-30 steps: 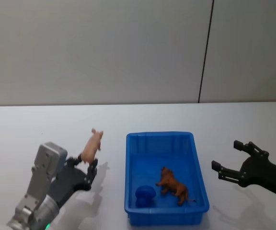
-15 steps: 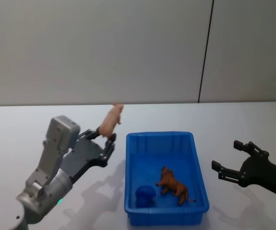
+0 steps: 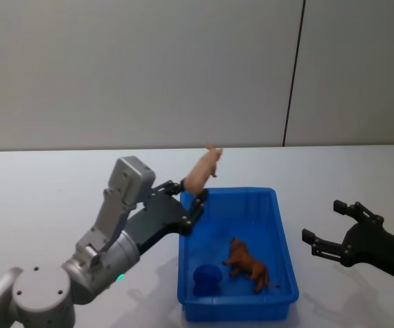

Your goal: Pick up the two dolls from the table and place them into the box.

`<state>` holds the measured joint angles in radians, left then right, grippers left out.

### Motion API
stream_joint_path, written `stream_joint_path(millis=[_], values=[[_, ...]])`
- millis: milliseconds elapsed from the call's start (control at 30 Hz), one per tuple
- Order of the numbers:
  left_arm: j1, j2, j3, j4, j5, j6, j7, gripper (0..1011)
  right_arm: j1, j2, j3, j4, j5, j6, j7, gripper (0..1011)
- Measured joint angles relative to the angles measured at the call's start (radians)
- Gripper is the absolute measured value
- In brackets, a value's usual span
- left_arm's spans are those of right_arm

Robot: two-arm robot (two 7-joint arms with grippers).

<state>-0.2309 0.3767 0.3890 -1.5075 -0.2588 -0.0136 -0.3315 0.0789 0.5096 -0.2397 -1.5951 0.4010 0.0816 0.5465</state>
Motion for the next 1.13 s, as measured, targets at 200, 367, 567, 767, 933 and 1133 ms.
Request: stream_joint_path(millis=[200,367,567,767,933,1133], values=[[-0.020,-0.029,0.017,0.031,0.008,0.007,-0.022,493,0.000,0.000,0.000,0.000,0.000,0.000,0.000,1001],[-0.030,-0.044,0.025,0.048,0.014,0.010,-0.028,633,0.000,0.000,0.000,0.000,0.000,0.000,0.000,1001],[-0.040,-0.059,0.031,0.063,0.016,0.002,-0.022,823,0.000,0.000,0.000,0.000,0.000,0.000,0.000,1001],[-0.042,-0.065,0.030,0.064,0.019,-0.029,0.010,986,0.000,0.000,0.000,0.000,0.000,0.000,0.000,1001],[-0.042,-0.065,0.025,0.057,0.019,-0.054,0.038,1001,0.000,0.000,0.000,0.000,0.000,0.000,0.000,1001],[-0.043,-0.066,0.021,0.053,0.019,-0.069,0.055,1001,0.000,0.000,0.000,0.000,0.000,0.000,0.000,1001]])
